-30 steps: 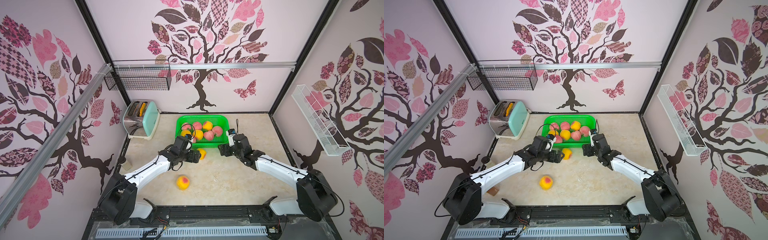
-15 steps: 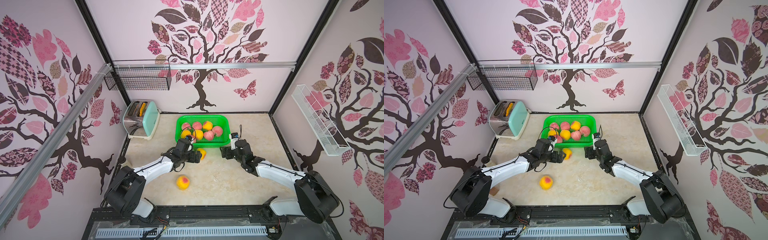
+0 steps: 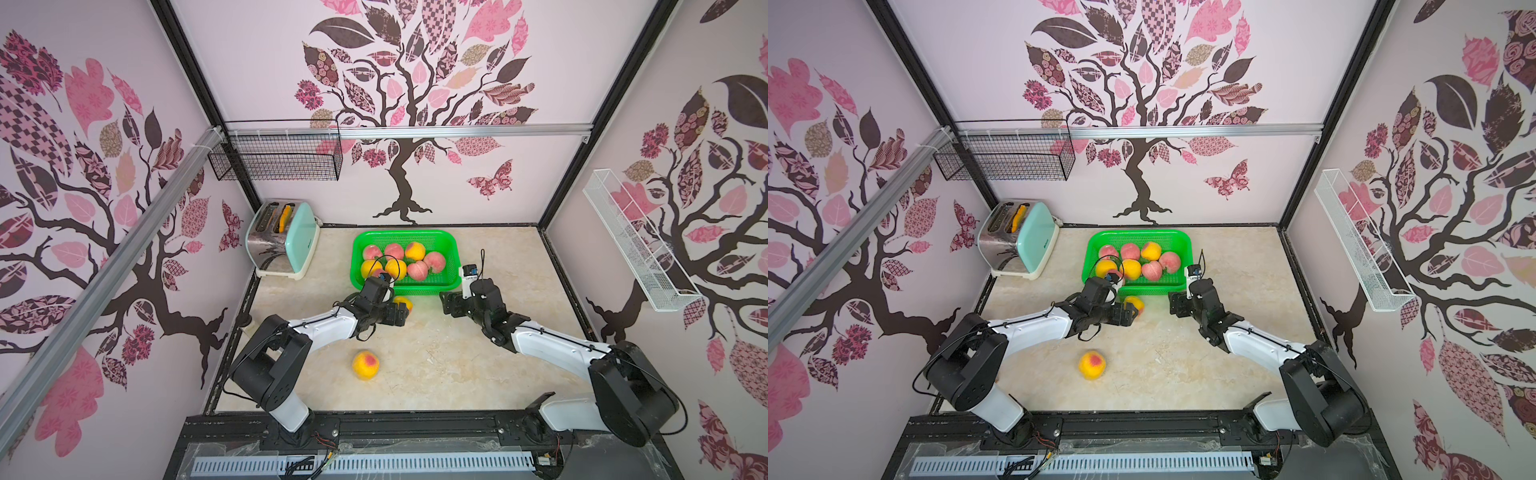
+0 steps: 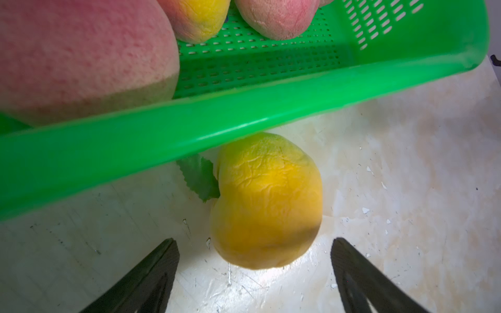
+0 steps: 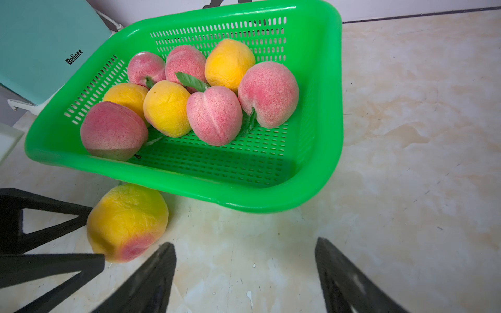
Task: Put the peaches into the basket
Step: Pick up the peach from the center of the board.
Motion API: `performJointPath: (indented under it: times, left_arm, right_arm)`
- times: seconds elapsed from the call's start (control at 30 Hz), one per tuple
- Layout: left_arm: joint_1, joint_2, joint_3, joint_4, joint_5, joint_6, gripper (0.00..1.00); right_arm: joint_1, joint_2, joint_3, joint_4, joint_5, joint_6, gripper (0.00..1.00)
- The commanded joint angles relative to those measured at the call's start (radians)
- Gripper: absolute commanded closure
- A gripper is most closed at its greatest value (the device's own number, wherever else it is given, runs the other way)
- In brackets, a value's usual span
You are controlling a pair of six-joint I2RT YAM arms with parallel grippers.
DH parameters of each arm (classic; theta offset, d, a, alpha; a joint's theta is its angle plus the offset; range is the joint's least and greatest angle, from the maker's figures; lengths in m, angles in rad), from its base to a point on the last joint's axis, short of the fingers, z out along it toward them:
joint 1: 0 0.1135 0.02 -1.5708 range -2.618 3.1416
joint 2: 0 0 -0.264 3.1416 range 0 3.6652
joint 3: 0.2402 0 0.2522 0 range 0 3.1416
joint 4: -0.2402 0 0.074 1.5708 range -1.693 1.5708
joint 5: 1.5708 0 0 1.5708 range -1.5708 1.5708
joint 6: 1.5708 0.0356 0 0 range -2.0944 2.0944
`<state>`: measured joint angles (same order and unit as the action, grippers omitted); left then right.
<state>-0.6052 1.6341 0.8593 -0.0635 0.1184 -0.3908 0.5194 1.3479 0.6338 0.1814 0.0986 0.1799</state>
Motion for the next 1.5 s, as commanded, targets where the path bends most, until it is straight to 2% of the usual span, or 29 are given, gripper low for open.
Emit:
performJointPath:
  times: [0.0, 0.37, 0.8, 1.07, 1.23, 1.47]
  left_arm:
    - [-0.003, 0.031, 0.044, -0.004, 0.016, 0.021, 0.08]
    - [-0.002, 0.092, 0.075, -0.019, 0.026, -0.001, 0.08]
    - [-0.003, 0.100, 0.086, -0.012, 0.036, -0.001, 0.11]
    - [-0.002, 0.095, 0.071, -0.004, 0.046, -0.002, 0.16]
    - [-0.002, 0.091, 0.061, 0.004, 0.061, -0.004, 0.25]
    - [-0.003, 0.086, 0.056, 0.004, 0.063, -0.002, 0.28]
  right_arm:
    - [-0.002, -0.014, 0.006, 0.008, -0.003, 0.013, 0.17]
    - [-0.002, 0.008, 0.029, -0.014, -0.017, 0.014, 0.16]
    - [-0.002, 0.030, 0.044, -0.030, -0.022, 0.007, 0.16]
    - [-0.002, 0.031, 0.046, -0.032, -0.022, 0.006, 0.16]
    - [-0.002, 0.034, 0.050, -0.037, -0.028, 0.007, 0.16]
    - [-0.002, 0.029, 0.047, -0.037, -0.026, 0.007, 0.16]
